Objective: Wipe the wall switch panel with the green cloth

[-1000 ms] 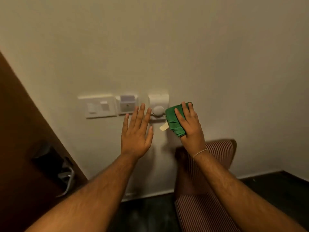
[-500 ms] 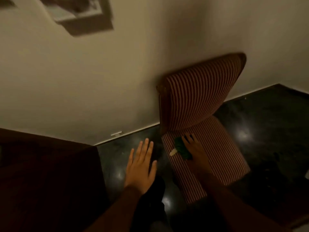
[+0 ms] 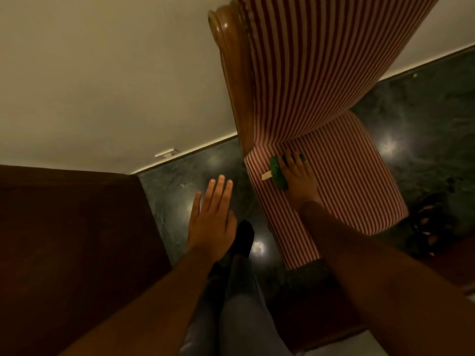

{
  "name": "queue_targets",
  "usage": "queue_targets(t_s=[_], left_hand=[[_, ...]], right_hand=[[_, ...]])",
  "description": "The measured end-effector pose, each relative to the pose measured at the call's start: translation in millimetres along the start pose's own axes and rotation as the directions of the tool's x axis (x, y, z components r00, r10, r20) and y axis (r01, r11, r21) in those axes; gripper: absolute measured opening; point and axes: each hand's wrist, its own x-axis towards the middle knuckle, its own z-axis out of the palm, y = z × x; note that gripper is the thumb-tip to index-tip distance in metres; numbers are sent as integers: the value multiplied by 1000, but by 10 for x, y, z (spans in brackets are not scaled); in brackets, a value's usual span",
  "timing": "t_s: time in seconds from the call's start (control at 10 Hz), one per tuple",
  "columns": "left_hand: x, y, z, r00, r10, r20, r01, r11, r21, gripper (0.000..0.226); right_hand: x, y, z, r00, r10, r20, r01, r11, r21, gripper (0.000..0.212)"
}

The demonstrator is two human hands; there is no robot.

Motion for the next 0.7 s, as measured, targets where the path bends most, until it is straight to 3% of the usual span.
queue_targets(t_s=[0.3, 0.4, 0.6, 0.7], left_hand=[[84, -39, -122, 999, -30, 11, 29, 996, 86, 78], [58, -122, -196, 998, -40, 45, 36, 995, 96, 79], [-43, -237, -452, 995, -78, 55, 70, 990, 125, 80], [-194, -292, -762, 997, -74, 4, 73, 989, 128, 79]], right_hand=[[-49, -146, 28, 974, 104, 199, -68, 981, -180, 113], [-60, -214, -77, 971, 124, 206, -82, 976, -201, 108], [-309, -568, -387, 987, 64, 145, -45, 991, -127, 111], [-544, -994, -640, 999, -38, 19, 40, 995, -88, 108]])
